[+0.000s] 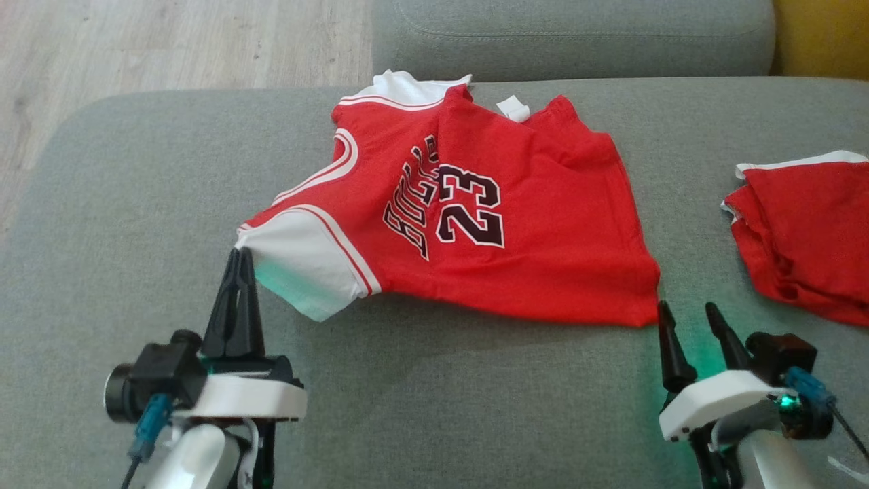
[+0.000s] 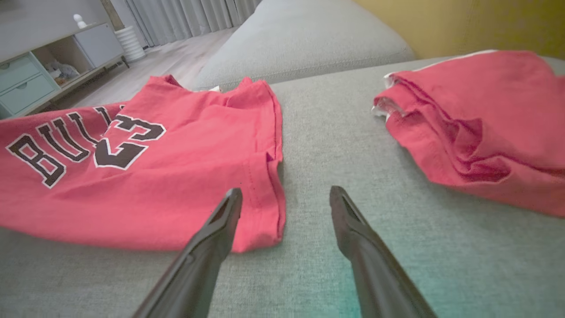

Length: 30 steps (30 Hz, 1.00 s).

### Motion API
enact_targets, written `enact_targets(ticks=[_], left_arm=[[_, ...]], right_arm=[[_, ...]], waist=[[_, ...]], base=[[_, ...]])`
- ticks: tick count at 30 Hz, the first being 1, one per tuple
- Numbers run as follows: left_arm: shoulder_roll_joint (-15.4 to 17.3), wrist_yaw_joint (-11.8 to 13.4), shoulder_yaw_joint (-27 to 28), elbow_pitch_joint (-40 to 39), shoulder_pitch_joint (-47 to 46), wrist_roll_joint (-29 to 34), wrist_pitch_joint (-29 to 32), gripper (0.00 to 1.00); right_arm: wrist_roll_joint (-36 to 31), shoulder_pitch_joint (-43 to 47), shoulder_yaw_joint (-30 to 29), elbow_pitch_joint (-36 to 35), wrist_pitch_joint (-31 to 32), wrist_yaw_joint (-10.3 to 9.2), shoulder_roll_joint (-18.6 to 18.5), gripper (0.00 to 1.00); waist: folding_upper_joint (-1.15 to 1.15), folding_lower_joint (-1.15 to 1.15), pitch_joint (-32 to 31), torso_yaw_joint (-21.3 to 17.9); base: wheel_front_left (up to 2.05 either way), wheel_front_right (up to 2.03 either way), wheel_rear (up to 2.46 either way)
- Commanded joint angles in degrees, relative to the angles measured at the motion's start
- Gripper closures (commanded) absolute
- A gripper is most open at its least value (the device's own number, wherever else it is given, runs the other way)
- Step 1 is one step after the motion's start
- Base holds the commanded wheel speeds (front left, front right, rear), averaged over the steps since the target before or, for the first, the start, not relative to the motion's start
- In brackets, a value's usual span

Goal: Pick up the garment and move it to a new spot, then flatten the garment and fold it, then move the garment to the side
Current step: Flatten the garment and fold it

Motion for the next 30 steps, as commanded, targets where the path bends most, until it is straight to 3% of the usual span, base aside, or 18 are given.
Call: enact_targets(ticks=[1, 27, 28, 29, 30], left_arm=[[0.3, -0.4, 2.5, -1.8, -1.7, 1.0, -0.7, 1.00], [-3.3, -5.3, 3.9, -0.8, -3.0, 4.0, -0.7, 1.00], [-3.3, -5.4, 3.9, -0.7, -3.0, 4.1, -0.7, 1.00], [-3.3, -5.4, 3.9, -0.7, -3.1, 4.1, -0.7, 1.00], [-3.3, -5.5, 3.9, -0.6, -3.1, 4.1, -0.7, 1.00]], right_arm=[[0.4, -2.4, 1.8, -0.4, 0.4, -0.04, -0.2, 0.00], [3.1, -7.8, 5.3, 12.2, 2.4, -0.04, -0.2, 0.00], [3.4, -7.9, 5.6, 12.5, 2.5, -0.04, -0.2, 0.28], [3.8, -8.0, 6.0, 12.7, 2.6, -0.04, -0.2, 0.73], [3.9, -8.0, 6.2, 12.9, 2.5, -0.04, -0.2, 1.00]], waist=[[0.00, 0.00, 0.0, 0.2], [0.00, 0.00, 2.6, 1.7], [0.00, 0.00, 2.6, 1.8], [0.00, 0.00, 2.6, 1.8], [0.00, 0.00, 2.5, 1.8]], base=[[0.00, 0.00, 0.00], [0.00, 0.00, 0.00], [0.00, 0.00, 0.00], [0.00, 0.00, 0.00], [0.00, 0.00, 0.00]])
